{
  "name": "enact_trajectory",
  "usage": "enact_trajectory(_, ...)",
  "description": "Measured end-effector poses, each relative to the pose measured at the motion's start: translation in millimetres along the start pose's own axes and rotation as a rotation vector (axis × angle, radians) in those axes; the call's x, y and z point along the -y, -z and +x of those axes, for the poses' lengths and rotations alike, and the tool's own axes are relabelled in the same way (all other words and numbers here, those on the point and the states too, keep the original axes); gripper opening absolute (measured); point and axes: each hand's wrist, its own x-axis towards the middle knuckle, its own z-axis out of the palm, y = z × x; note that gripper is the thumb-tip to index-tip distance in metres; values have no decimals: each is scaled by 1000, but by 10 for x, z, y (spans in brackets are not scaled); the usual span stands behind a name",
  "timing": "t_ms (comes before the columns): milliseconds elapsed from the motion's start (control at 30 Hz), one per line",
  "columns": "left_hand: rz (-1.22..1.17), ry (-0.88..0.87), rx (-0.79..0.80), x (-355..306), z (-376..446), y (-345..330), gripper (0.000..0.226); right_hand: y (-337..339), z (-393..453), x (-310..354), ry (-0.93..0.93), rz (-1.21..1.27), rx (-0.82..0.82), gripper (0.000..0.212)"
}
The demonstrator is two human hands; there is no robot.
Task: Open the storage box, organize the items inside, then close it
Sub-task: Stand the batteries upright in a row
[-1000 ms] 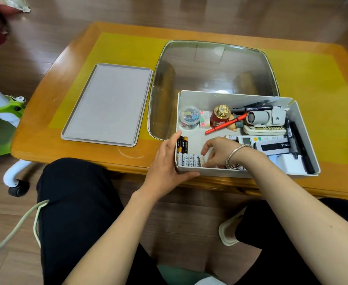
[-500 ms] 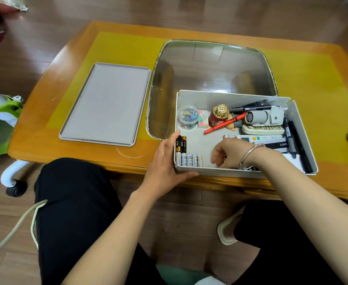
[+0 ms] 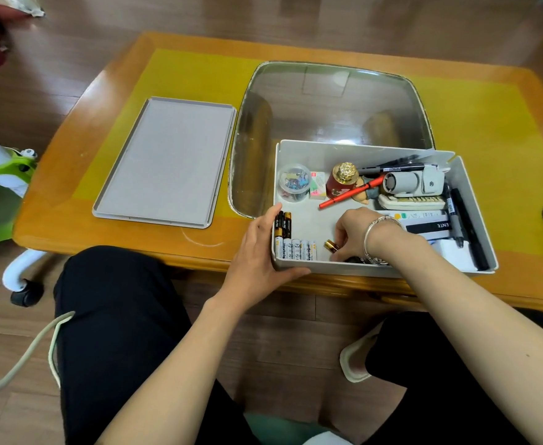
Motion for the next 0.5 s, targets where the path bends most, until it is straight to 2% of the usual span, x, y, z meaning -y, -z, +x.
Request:
enact_trajectory(167,4,-2,-5,4,1,-5,113,-36,42,1,-21,17,-18,21)
enact_trajectory(267,1,-7,-8,13,2,-4,113,-65,80,-8,-60,84,-97,21)
enact_trajectory(433,-5,-14,-6,15,-4,1,111,-104,193,51,-14,511,-265,19)
enact_trajectory(500,-5,-12,-5,12,-4,3,111,-120,236,103,11,598,-309,16)
